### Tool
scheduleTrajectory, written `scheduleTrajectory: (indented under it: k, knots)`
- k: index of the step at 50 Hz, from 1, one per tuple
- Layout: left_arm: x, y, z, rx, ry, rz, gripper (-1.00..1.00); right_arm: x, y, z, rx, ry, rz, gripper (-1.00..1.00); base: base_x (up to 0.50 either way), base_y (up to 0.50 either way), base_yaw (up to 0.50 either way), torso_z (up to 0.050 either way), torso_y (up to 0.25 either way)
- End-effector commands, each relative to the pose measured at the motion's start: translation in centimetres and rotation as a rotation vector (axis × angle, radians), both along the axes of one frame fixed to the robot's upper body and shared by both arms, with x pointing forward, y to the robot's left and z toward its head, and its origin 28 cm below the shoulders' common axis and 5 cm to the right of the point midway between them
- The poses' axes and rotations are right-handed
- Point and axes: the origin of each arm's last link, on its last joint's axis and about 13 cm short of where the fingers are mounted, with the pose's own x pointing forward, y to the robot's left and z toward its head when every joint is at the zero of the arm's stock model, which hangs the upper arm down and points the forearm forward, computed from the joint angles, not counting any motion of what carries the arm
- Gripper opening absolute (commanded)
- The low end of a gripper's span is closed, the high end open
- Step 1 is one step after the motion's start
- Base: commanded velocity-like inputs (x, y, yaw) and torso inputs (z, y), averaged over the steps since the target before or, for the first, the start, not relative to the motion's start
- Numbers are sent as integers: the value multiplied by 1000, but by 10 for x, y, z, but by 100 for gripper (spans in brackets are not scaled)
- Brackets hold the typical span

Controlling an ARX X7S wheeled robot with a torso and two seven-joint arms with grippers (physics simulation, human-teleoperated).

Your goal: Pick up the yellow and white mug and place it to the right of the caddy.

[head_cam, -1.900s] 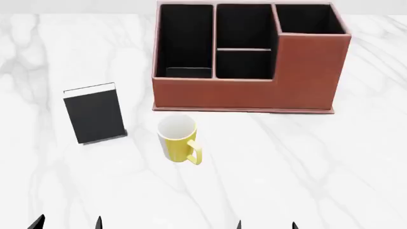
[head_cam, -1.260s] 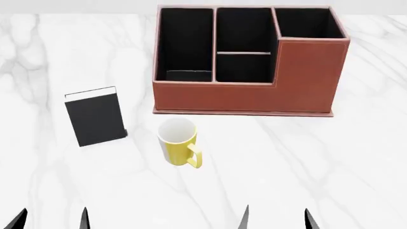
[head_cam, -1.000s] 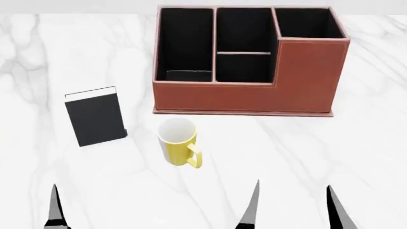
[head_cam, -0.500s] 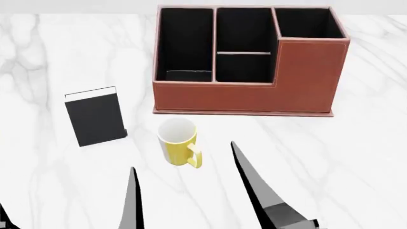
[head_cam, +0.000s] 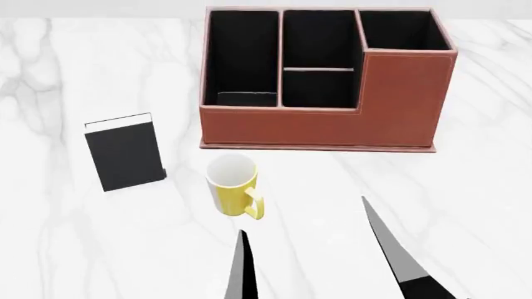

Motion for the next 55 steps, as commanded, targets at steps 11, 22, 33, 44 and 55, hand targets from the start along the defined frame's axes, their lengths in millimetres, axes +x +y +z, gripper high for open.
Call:
scheduleTrajectory:
  k: [11,22,33,44,55]
  knots:
    - [-64,50,13,140,-286,863,100,-1,-6,2,21,-21,-29,100,0,0,0,0,0]
    - [-61,45,15,58,-322,762,100,-1,-11,6,66,-50,-58,100,0,0,0,0,0]
    - [-59,43,15,33,-315,720,100,-3,-16,9,134,-56,-84,100,0,0,0,0,0]
    - [-59,43,15,30,-309,715,100,-4,-16,10,143,-54,-77,100,-20,-267,0,0,0]
    - [-60,44,15,29,-305,716,100,-4,-16,10,141,-56,-75,100,-83,-500,0,0,0]
